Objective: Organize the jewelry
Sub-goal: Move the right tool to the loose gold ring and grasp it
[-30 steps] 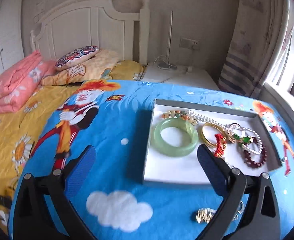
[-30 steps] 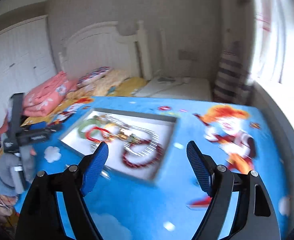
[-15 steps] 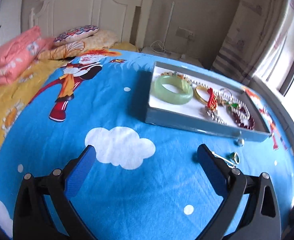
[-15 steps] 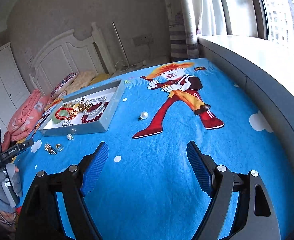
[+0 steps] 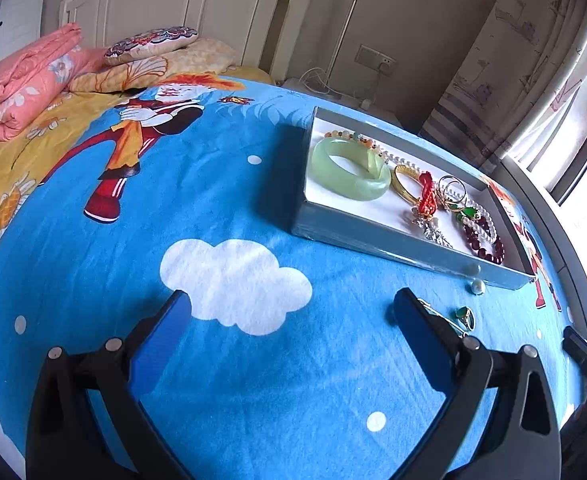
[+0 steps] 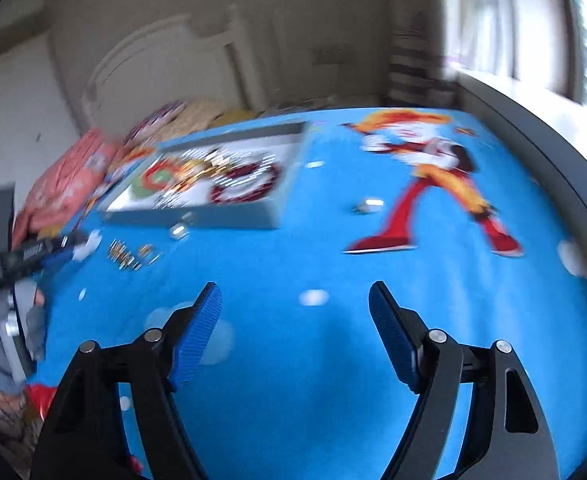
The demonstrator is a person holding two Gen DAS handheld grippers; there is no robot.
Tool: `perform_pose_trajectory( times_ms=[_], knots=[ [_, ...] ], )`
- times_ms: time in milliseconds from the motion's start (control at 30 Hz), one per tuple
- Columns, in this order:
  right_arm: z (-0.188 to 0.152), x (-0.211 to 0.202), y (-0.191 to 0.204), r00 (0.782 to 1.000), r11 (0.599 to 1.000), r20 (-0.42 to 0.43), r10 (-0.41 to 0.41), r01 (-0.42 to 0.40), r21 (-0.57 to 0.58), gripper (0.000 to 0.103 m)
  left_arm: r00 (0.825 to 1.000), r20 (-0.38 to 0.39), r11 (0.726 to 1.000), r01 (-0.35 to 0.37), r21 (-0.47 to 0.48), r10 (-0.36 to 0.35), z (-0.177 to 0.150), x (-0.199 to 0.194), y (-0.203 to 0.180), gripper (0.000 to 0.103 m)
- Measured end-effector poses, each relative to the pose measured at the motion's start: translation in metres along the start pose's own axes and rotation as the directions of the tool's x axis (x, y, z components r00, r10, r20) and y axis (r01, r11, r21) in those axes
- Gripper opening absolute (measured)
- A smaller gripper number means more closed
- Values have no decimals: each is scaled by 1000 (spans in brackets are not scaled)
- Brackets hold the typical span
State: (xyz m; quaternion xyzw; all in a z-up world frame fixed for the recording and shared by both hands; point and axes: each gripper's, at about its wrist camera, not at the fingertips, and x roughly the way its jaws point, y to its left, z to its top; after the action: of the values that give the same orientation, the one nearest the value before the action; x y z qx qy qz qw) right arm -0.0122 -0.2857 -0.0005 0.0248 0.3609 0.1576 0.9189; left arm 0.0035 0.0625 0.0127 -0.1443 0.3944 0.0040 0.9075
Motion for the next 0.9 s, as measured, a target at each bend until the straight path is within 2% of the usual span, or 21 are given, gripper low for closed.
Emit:
perform_pose_trajectory(
  times_ms=[100, 133, 200, 267, 433, 700, 900],
  knots=[
    [5, 15, 47, 993, 988, -29, 118, -121, -92, 71, 1000, -3, 1000, 2, -5, -2, 0, 0, 1, 100],
    [6, 20, 57, 990, 984, -39, 133, -137, -114, 67, 1000, -6, 1000, 4, -6, -4, 0, 1, 1, 100],
    [10, 35, 85, 988, 971, -70, 138, -149, -188, 60, 1000, -10, 1000, 3, -8, -3, 1, 2, 1, 100],
    [15, 46, 100, 985, 963, -95, 146, -163, -216, 47, 1000, -13, 1000, 2, -9, -2, 0, 2, 1, 100],
    [34, 66, 112, 982, 970, -113, 154, -172, -173, 42, 1000, -12, 1000, 0, -9, 0, 0, 2, 0, 100],
    [43, 93, 124, 989, 988, -145, 39, -60, -143, 40, 1000, 4, 1000, -3, 7, 3, -1, -1, -3, 100],
    [39, 101, 134, 986, 977, -153, -61, 28, -210, 37, 1000, 8, 1000, -2, 12, 2, -2, -2, -4, 100]
  ],
)
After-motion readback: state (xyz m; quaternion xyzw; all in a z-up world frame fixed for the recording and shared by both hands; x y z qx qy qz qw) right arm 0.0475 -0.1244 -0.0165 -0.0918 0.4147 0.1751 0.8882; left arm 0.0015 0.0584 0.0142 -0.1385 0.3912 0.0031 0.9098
